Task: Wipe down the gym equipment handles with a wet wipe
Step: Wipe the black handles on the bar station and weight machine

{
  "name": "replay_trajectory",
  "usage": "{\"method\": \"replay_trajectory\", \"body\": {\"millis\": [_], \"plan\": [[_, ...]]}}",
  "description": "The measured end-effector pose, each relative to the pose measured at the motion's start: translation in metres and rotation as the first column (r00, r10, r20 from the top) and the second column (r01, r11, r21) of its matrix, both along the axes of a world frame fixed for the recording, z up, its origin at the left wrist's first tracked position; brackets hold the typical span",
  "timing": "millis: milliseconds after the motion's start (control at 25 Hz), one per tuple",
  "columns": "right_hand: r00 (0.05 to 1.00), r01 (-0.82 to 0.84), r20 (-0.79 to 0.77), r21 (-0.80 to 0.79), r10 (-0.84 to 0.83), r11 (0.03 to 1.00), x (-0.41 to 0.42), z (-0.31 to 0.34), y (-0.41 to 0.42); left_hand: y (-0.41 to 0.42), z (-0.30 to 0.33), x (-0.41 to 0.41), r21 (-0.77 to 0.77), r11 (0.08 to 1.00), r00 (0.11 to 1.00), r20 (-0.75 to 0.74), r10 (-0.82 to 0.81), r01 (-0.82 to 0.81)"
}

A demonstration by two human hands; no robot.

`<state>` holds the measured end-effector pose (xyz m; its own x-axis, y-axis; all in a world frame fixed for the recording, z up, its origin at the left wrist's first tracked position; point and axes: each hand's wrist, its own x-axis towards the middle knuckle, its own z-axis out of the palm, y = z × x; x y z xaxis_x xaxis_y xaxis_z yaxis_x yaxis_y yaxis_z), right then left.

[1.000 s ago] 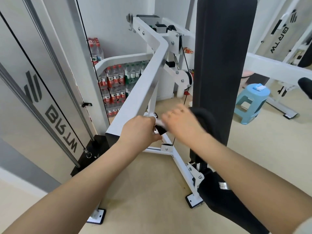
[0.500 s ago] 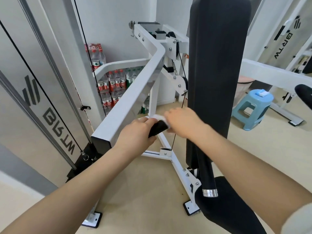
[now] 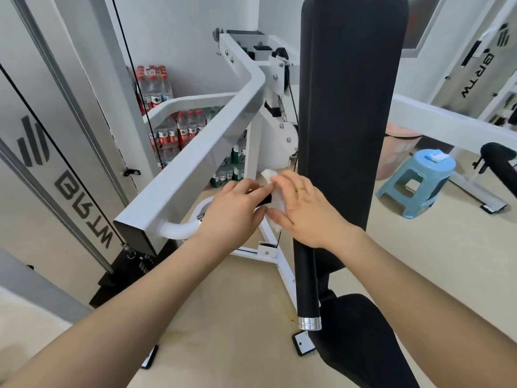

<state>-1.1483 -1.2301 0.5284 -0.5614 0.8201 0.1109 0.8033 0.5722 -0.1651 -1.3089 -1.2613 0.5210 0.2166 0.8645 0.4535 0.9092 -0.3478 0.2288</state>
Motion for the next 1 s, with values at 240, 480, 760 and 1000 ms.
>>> {"method": "replay_trajectory", "body": {"millis": [240, 480, 760, 1000], "plan": [[0.983, 0.015, -0.183, -0.041, -0.022, 0.999, -0.002, 0.001, 0.017, 0.0, 0.002, 0.009, -0.104, 0.994, 0.999, 0.001, 0.046, -0.046], [0.811, -0.173, -0.511, -0.675, -0.285, 0.718, 0.014, 0.008, 0.043, -0.016, -0.002, 0.027, -0.183, 0.98, 0.993, 0.065, 0.095, -0.081], [0.392, -0.446, -0.507, -0.835, -0.768, 0.323, 0.022, -0.011, 0.028, -0.029, -0.001, 0.051, -0.315, 0.948, 0.987, 0.138, 0.087, -0.039], [0.528, -0.502, -0.599, -0.792, -0.602, 0.348, 0.046, -0.037, 0.013, -0.029, -0.007, 0.057, -0.346, 0.934, 0.996, -0.03, 0.08, -0.086]]}}
